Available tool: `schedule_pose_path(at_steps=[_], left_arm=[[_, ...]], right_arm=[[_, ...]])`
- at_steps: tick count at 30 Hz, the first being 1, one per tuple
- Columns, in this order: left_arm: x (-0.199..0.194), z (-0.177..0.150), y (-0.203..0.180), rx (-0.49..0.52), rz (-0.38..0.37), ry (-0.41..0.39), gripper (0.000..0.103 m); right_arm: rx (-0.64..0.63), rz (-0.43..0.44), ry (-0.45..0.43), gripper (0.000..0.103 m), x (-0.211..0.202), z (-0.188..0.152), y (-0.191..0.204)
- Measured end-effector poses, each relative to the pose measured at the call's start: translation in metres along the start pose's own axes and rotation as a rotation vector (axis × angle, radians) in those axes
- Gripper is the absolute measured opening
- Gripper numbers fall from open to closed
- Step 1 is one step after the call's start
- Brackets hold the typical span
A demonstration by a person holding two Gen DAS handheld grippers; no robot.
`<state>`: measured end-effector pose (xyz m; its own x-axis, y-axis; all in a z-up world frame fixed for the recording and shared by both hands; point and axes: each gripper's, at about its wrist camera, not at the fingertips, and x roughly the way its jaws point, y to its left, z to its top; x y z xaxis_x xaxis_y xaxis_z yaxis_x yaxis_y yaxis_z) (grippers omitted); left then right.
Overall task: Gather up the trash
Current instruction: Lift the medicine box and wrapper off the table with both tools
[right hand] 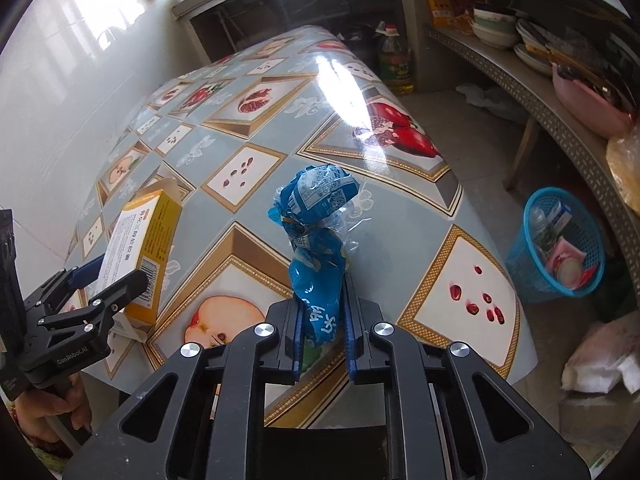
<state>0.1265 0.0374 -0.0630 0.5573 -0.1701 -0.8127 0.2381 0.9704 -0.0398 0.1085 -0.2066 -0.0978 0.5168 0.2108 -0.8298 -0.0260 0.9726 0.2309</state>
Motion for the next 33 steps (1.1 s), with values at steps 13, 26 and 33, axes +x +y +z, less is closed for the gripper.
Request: schedule_pose_path(at_steps=[13, 26, 33], left_arm=[[-0.0044, 0.0008, -0.0027, -0.001, 0.008, -0.026, 0.078], [-0.0059, 0.0026, -0.0032, 0.003, 0.007, -0.025, 0.074], [-0.0006, 0.0013, -0.0021, -0.017, -0.001, 0.004, 0.075]], right_arm=[[0.055, 0.086, -0.051, 0.012, -0.0101, 0.0031, -0.0069], [0.046, 0.092, -0.042, 0.012, -0.0083, 0.0032, -0.0033], [0.039, 0.094, -0.037, 0.012, -0.0068, 0.0048, 0.0008]])
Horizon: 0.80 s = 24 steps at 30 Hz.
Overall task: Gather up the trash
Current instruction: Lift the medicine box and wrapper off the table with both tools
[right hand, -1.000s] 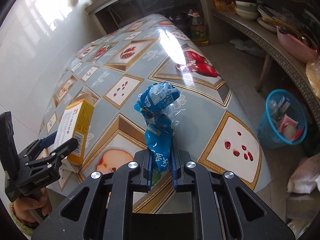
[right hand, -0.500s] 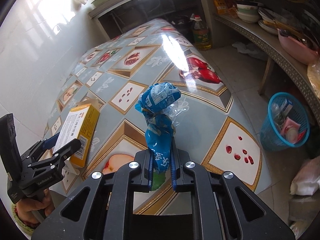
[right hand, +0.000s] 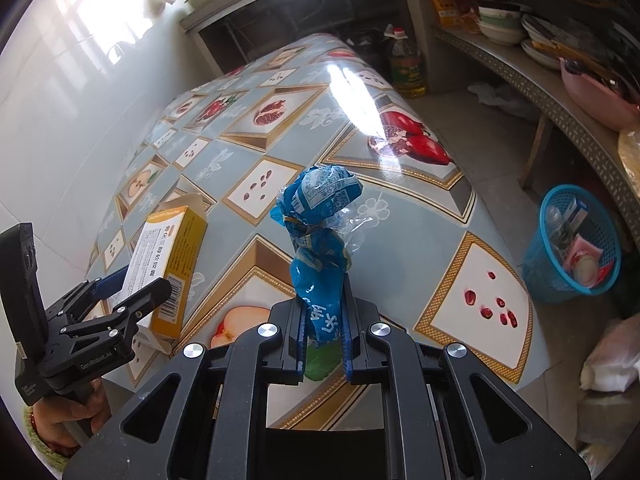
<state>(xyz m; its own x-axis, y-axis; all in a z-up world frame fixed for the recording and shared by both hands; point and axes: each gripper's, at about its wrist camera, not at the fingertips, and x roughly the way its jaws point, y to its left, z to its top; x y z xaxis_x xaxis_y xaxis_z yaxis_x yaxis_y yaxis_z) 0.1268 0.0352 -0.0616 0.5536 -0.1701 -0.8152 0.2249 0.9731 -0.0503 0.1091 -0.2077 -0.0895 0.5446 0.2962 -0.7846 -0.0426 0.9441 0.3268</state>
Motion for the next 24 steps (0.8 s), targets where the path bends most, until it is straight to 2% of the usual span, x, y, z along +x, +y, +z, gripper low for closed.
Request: schedule_pose_path(at_steps=[11, 24], left_arm=[[0.009, 0.005, 0.003, -0.019, 0.006, 0.007, 0.075], [-0.002, 0.004, 0.008, -0.037, 0.000, -0.041, 0.073]], right_arm=[[-0.010, 0.000, 0.008, 0.012, 0.002, 0.000, 0.005], [-0.007, -0.004, 0.000, 0.012, 0.001, -0.001, 0.006]])
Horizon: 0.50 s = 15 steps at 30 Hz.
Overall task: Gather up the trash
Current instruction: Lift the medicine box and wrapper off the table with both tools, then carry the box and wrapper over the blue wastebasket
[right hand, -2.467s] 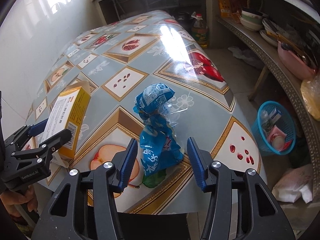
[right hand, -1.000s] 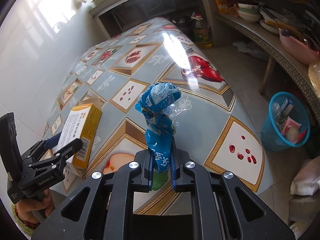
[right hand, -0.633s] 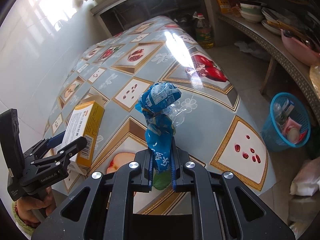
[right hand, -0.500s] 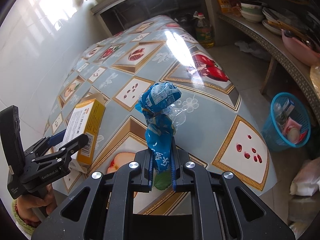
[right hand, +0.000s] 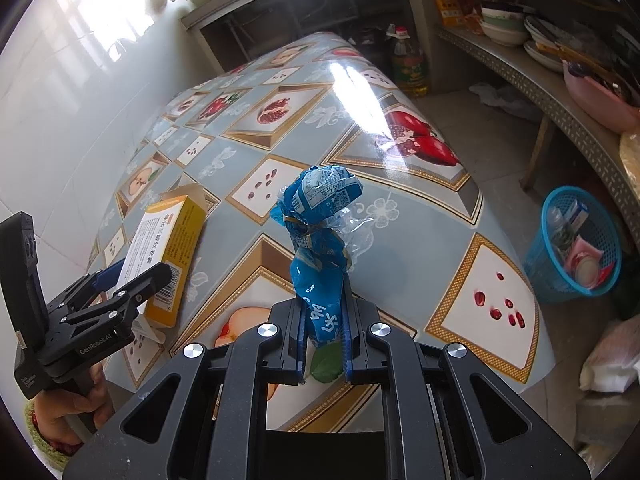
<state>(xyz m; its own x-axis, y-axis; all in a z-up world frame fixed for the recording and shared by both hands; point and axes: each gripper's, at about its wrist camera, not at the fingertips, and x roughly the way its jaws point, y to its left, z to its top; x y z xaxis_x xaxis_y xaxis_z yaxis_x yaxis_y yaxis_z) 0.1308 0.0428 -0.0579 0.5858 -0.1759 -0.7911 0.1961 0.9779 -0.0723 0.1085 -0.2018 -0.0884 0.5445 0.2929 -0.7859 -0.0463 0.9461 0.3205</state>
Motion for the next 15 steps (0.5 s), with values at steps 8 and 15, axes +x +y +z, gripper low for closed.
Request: schedule_pose_path(at_steps=[8, 15], left_arm=[[-0.018, 0.014, -0.002, -0.007, -0.041, -0.051, 0.073], [-0.032, 0.051, -0.043, 0.064, -0.138, -0.094, 0.073]], right_arm=[[0.024, 0.019, -0.039, 0.012, -0.008, 0.000, -0.004], [0.110, 0.030, -0.153, 0.012, -0.041, 0.005, -0.041]])
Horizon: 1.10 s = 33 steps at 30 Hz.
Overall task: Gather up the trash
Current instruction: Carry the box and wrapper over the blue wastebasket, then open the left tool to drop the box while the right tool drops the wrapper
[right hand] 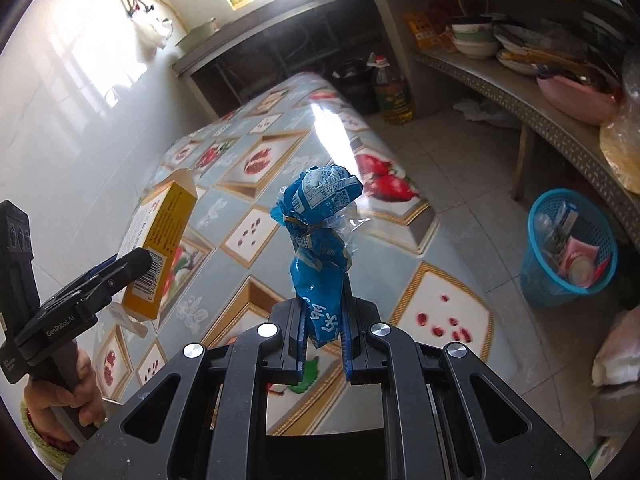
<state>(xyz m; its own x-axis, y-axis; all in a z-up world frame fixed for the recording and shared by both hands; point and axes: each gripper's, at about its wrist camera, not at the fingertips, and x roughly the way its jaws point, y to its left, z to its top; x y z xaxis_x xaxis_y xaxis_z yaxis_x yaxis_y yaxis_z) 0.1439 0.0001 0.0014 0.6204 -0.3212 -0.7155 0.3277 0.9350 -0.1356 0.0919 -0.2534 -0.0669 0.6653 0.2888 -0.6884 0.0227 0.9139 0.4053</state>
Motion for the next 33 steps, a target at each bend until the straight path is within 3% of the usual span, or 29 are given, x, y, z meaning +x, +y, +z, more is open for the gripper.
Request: schedule_pose_path(at_steps=[6, 11, 14, 21, 25, 29, 33], left_arm=[[0.019, 0.048, -0.071, 0.078, -0.218, 0.029, 0.073], [0.075, 0.080, -0.154, 0.126, -0.443, 0.202, 0.073], [0.125, 0.088, -0.211, 0.179, -0.503, 0.328, 0.073], [0.262, 0.062, -0.323, 0.328, -0.447, 0.602, 0.073], [0.337, 0.042, -0.378, 0.354, -0.426, 0.672, 0.074], [0.409, 0.030, -0.398, 0.207, -0.401, 0.673, 0.077], [0.442, 0.022, -0.378, 0.006, -0.371, 0.724, 0.081]], right_arm=[[0.134, -0.086, -0.117, 0.012, -0.042, 0.005, -0.072], [0.317, -0.210, -0.126, 0.012, -0.055, -0.014, -0.158], [0.432, -0.272, -0.114, 0.012, -0.054, -0.030, -0.206], [0.615, -0.322, -0.072, 0.012, -0.043, -0.061, -0.282], [0.661, -0.341, -0.052, 0.012, -0.036, -0.067, -0.305], [0.683, -0.372, -0.035, 0.012, -0.027, -0.071, -0.320], [0.699, -0.375, -0.013, 0.012, -0.019, -0.079, -0.330]])
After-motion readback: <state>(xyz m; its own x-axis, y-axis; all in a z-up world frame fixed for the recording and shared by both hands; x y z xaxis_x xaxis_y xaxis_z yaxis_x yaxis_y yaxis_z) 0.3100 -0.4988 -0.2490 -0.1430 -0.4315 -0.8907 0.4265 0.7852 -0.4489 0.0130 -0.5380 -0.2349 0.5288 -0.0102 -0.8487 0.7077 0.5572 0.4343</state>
